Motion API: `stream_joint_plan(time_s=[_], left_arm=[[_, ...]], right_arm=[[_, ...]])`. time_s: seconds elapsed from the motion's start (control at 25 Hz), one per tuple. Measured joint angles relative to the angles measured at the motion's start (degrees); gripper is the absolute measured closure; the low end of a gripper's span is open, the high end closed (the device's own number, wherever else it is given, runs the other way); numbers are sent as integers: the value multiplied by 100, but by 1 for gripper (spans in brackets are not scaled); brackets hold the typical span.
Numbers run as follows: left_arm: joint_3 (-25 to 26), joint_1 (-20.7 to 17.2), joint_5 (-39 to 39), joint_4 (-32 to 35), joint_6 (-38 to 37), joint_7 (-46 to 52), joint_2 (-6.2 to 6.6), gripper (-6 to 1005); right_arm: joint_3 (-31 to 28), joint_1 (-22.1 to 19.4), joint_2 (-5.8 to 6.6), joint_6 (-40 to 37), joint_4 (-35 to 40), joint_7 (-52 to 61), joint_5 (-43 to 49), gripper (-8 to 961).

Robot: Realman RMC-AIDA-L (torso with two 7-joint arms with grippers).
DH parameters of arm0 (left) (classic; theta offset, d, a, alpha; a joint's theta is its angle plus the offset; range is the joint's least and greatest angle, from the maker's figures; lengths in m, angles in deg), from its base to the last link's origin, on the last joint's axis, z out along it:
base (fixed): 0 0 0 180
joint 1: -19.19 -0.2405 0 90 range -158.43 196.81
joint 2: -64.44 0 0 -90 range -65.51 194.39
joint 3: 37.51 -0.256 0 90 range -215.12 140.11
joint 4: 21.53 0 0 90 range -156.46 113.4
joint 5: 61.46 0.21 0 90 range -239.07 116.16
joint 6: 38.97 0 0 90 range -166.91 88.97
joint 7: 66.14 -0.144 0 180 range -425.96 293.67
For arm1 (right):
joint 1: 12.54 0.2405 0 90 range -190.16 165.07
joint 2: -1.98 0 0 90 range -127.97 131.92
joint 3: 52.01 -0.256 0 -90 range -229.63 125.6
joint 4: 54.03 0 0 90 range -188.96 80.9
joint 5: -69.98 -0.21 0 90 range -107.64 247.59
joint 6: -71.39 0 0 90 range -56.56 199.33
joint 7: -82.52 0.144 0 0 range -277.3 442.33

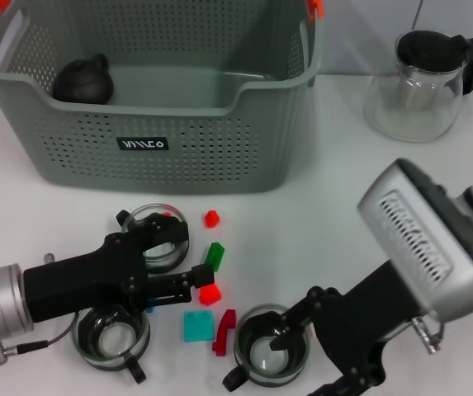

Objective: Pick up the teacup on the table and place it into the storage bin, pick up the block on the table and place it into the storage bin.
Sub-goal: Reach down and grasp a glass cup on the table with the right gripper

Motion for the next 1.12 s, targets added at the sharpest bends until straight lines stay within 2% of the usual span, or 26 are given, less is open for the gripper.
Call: stream_joint_plan(time_s=[0.52, 0.8, 1.12], left_arm=[[0, -4, -4, 0, 22, -4, -3, 66], [0, -4, -4, 0, 70, -5, -3, 66], [0, -12, -4, -8, 76, -4, -3, 67]], right_arm=[[1363, 70, -10, 1254, -4, 417, 129, 263], [1757, 92, -17, 1611, 5, 708, 368, 283], [1917, 156, -28, 1678, 57, 1029, 565, 307]])
